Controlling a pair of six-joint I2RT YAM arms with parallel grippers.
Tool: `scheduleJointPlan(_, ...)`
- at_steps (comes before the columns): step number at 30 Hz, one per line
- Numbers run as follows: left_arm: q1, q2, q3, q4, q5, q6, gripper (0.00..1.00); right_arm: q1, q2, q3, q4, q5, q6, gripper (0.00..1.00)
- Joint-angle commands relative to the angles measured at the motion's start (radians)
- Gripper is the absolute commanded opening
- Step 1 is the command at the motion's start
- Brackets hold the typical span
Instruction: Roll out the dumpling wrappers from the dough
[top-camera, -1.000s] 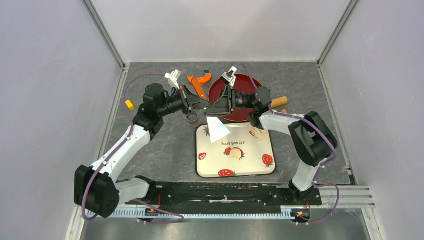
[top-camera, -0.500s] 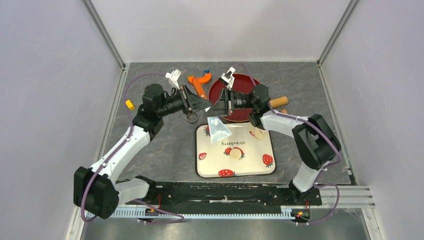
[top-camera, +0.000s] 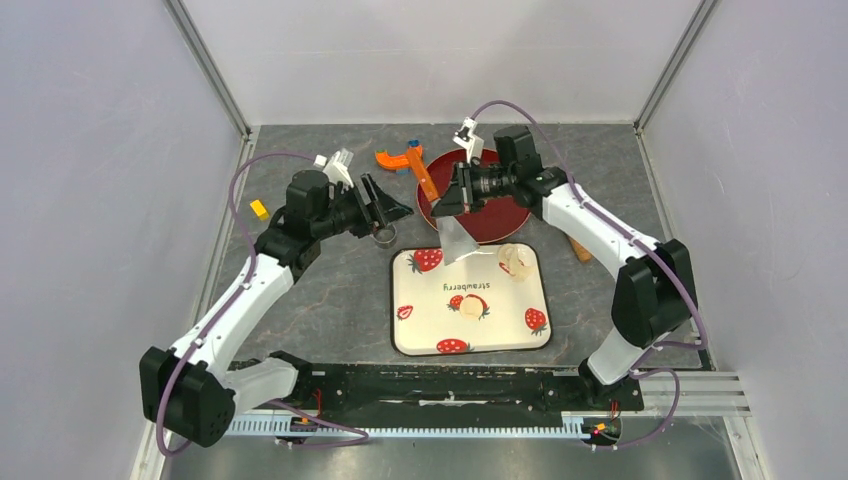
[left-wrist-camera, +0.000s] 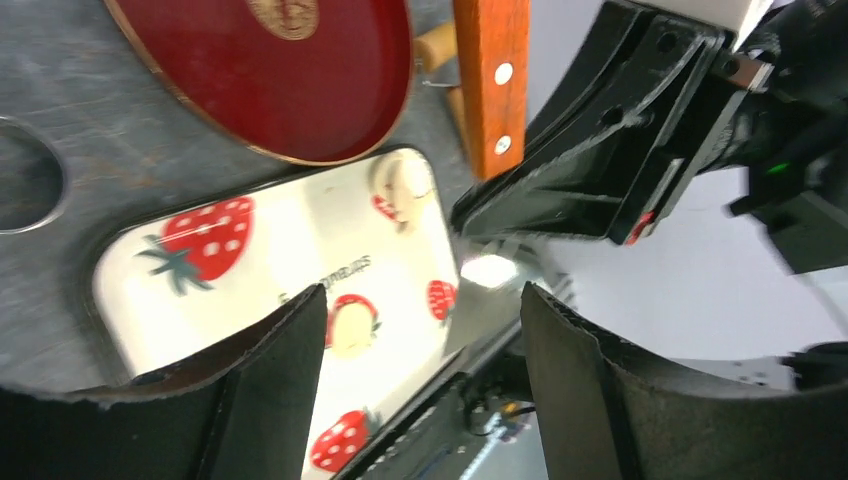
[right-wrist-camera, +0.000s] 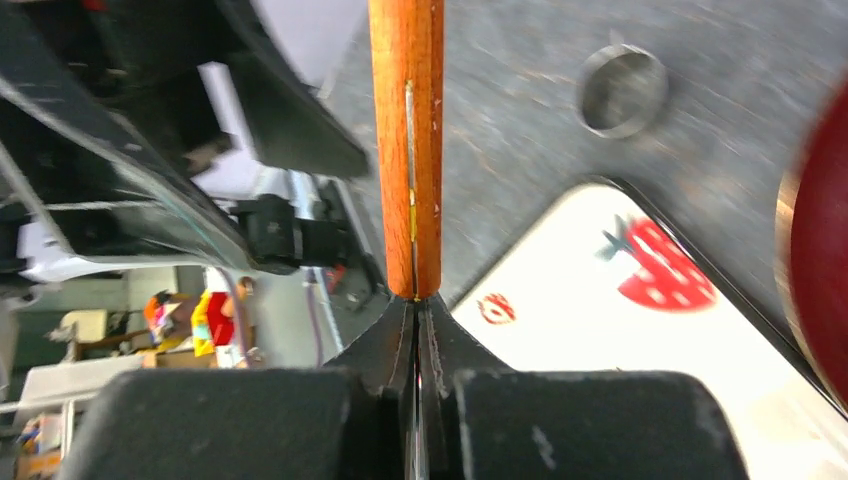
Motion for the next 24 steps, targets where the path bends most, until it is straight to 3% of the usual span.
scheduleJointPlan(1,0.005,-0.053,0.055,-0.215,-0.162,0.264,0.75,-0.035,-0.035,0.083,-0.447,0.145,-0.317,0.00)
scheduleJointPlan(9,0.002,-0.117,0.007,-0.269,-0.111,0.662,0.76,-0.058,-0.042,0.105,-0.678,0.223,-0.511,0.00)
scheduleJointPlan(13,-0.007,-0.121,-0.016,-0.260,-0.024,0.816,0.76,-0.058,-0.053,0.098,-0.701,0.232,-0.532,0.00)
scheduleJointPlan(19,-0.034,-0.128,-0.029,-0.233,0.000,1.067,0.78,-0.054,-0.057,0.090,-0.704,0.213,-0.525,0.00)
scheduleJointPlan(24,-0.057,-0.141,-0.044,-0.271,0.162,1.419,0.78,-0.017,-0.044,0.091,-0.703,0.199,-0.515,0.00)
